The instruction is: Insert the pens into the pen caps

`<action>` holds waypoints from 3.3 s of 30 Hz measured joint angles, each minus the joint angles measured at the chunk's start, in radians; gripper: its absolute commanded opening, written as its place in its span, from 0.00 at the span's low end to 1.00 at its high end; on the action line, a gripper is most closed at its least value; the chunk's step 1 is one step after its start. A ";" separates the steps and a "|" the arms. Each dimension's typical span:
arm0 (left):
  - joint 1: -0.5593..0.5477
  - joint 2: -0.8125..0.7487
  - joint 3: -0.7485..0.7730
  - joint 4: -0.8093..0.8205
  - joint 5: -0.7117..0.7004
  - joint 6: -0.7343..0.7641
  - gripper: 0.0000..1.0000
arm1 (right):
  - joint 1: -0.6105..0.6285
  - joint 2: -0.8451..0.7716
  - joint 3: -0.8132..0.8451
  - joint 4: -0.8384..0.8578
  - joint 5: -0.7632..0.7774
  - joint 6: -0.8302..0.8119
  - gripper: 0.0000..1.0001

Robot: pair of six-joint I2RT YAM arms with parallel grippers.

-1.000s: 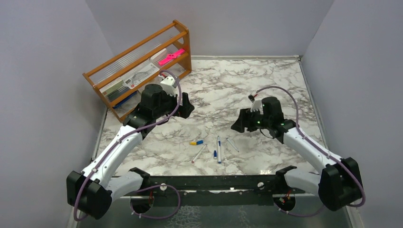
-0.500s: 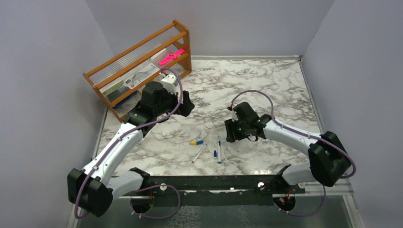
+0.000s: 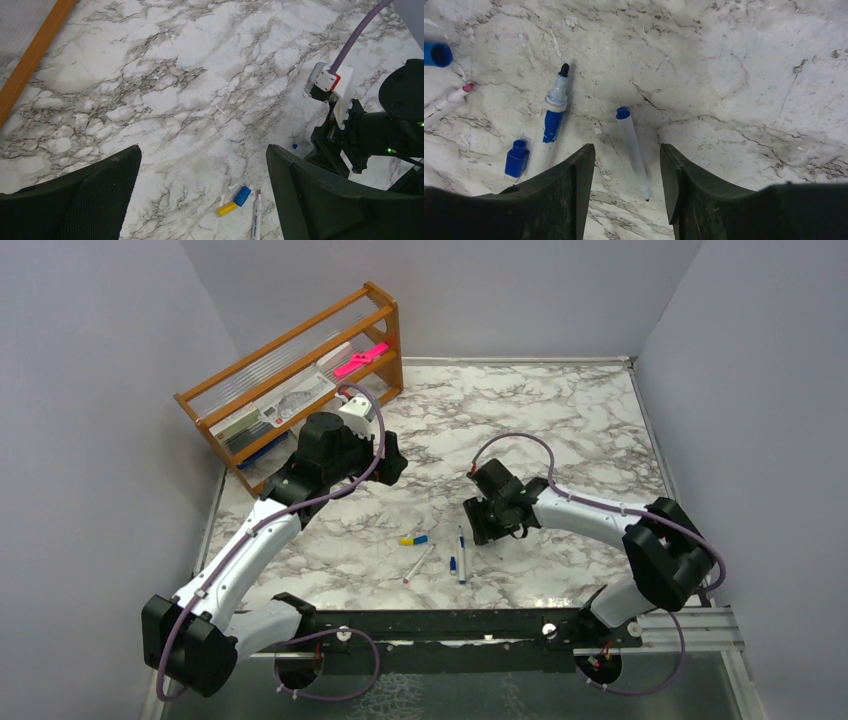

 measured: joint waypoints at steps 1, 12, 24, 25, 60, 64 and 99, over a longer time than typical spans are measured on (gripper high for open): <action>0.000 0.000 0.000 0.000 -0.003 0.000 0.99 | 0.006 0.008 0.001 -0.005 0.003 0.003 0.51; 0.000 0.000 0.000 -0.001 -0.038 0.003 0.99 | 0.037 0.038 0.001 -0.050 0.053 0.050 0.19; 0.002 0.019 -0.003 -0.021 -0.033 -0.062 0.94 | 0.045 -0.005 -0.001 -0.037 0.067 0.040 0.01; 0.004 0.033 0.004 -0.027 -0.016 -0.076 0.93 | 0.046 -0.031 -0.004 -0.029 0.066 0.035 0.01; 0.002 0.142 -0.094 0.239 0.514 -0.477 0.44 | 0.051 -0.261 0.014 0.493 -0.373 -0.051 0.01; -0.009 0.142 -0.094 0.247 0.514 -0.484 0.34 | 0.052 -0.251 0.015 0.506 -0.388 -0.048 0.01; -0.029 0.103 -0.333 0.650 0.124 -0.594 0.00 | 0.061 -0.364 -0.152 0.670 -0.053 0.326 0.75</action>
